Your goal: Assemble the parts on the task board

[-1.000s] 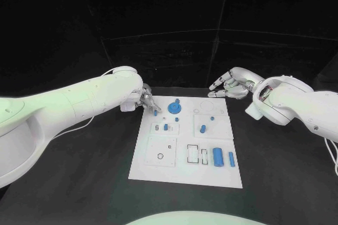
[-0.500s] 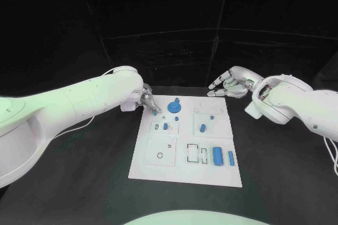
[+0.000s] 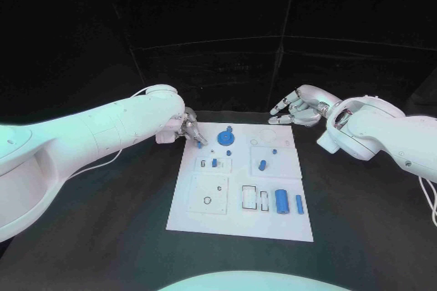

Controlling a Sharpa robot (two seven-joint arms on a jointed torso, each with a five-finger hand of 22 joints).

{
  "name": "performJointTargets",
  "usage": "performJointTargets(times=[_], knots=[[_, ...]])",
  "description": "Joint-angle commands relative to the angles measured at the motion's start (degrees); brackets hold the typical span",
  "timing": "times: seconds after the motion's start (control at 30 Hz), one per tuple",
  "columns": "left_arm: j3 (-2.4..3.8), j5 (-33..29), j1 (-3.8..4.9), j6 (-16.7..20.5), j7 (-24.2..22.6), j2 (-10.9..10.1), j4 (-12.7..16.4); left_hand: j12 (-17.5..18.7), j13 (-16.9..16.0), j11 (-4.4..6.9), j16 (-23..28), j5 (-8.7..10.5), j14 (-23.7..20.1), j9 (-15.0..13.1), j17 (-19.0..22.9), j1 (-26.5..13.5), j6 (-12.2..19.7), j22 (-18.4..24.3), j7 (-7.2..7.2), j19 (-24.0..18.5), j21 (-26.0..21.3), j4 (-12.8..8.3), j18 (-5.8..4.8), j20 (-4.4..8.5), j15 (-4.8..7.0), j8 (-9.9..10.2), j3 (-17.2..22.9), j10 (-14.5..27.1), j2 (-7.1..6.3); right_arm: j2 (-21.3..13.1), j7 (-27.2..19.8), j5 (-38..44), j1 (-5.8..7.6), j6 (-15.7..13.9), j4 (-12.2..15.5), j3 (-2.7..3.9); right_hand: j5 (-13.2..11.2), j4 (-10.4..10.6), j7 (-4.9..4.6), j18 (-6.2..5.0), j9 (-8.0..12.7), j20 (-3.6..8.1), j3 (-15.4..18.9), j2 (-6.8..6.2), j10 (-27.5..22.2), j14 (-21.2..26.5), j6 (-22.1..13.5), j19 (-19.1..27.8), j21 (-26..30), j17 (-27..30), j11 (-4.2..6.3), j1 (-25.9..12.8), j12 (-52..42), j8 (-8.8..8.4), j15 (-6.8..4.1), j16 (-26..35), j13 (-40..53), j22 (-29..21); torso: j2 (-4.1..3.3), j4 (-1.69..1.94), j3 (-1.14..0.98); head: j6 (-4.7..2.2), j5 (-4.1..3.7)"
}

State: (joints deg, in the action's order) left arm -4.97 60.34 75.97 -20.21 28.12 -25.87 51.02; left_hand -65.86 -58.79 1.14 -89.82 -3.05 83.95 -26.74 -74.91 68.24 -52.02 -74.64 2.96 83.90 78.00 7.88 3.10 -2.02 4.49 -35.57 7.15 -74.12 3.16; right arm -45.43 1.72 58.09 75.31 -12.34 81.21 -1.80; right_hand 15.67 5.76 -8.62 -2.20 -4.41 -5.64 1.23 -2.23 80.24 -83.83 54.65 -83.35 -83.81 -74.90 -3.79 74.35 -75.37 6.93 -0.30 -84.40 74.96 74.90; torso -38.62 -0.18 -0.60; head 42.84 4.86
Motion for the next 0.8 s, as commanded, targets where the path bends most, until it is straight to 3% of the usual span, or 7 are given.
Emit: performJointTargets(times=[0.03,0.17,0.3,0.5,0.8], knots=[[0.02,-0.5,0.07,-0.3,-1.3,-0.1,0.2,0.0,0.1,0.43,-0.2,0.17,6.0,0.2,-15.1,3.7,0.2,-0.1,-0.49,0.3,0.3,-2.7,0.39,0.52,0.43,0.1,2.8,-0.1,1.25,0.1,-0.4,0.1,0.12,0.0,0.0,0.04,0.3,0.0,0.04,-0.78,0.1,0.18,0.3,0.48,-0.4,-3.8,0.1,0.4,0.2,-5.6,0.15,0.0,0.3,0.37,-0.4,0.3,2.1,1.0,0.02,-0.03,0.02,0.02,0.0],[0.02,-0.9,0.07,0.1,-1.8,-0.3,0.5,0.6,0.5,0.51,-0.2,0.15,6.0,0.3,-15.1,7.4,0.7,-0.2,-0.47,0.3,0.3,-6.3,0.34,0.72,0.51,0.2,7.3,0.2,2.04,0.1,-0.5,0.1,0.12,0.0,0.0,0.04,0.3,0.0,0.04,-0.78,0.1,0.18,0.3,0.48,-0.4,-3.8,0.1,0.4,0.2,-5.6,0.15,0.0,0.3,0.37,-0.4,0.3,2.1,1.0,0.0,0.0,-0.01,0.08,0.05],[0.02,-1.4,0.07,1.1,-2.3,-1.2,1.6,1.0,1.0,0.16,-0.2,0.25,6.0,0.1,-15.1,6.7,0.9,-0.3,-0.08,0.4,0.3,-7.7,0.29,0.54,0.18,-0.1,10.7,0.1,1.22,0.0,-0.5,0.1,0.12,0.0,0.0,0.04,0.3,0.0,0.04,-0.78,0.1,0.18,0.3,0.48,-0.4,-3.8,0.1,0.4,0.2,-5.6,0.15,0.0,0.3,0.37,-0.4,0.3,2.1,1.0,0.05,0.02,-0.02,0.09,0.06],[0.06,-1.8,0.13,3.3,-2.5,-3.6,4.5,1.2,1.2,0.14,-0.2,0.27,6.0,-0.1,-15.1,5.5,0.9,-0.4,-0.09,0.4,0.3,-8.3,0.3,0.44,0.12,-0.4,12.9,-0.1,0.32,-0.2,-0.5,0.1,0.12,0.0,0.0,0.04,0.4,0.0,0.04,-0.78,0.1,0.2,0.3,0.66,-0.4,-3.8,0.1,0.4,0.2,-5.6,0.16,0.1,0.2,0.42,-0.41,0.3,2.2,1.0,0.06,0.07,-0.04,0.01,0.06],[0.1,-2.1,0.35,8.5,-1.9,-8.5,12.7,1.1,1.2,0.25,-0.2,0.27,6.0,-0.5,-15.1,3.7,0.6,-0.6,-0.21,0.4,0.4,-8.8,0.28,0.45,0.17,-0.9,15.6,-0.6,-0.71,-0.4,-0.4,0.1,0.12,0.0,0.0,0.04,0.4,0.0,0.04,-0.78,0.1,0.2,0.3,0.66,-0.4,-3.8,0.1,0.4,0.2,-5.6,0.16,0.1,0.2,0.42,-0.41,0.3,2.2,1.0,0.02,0.05,0.0,-0.11,0.3]])
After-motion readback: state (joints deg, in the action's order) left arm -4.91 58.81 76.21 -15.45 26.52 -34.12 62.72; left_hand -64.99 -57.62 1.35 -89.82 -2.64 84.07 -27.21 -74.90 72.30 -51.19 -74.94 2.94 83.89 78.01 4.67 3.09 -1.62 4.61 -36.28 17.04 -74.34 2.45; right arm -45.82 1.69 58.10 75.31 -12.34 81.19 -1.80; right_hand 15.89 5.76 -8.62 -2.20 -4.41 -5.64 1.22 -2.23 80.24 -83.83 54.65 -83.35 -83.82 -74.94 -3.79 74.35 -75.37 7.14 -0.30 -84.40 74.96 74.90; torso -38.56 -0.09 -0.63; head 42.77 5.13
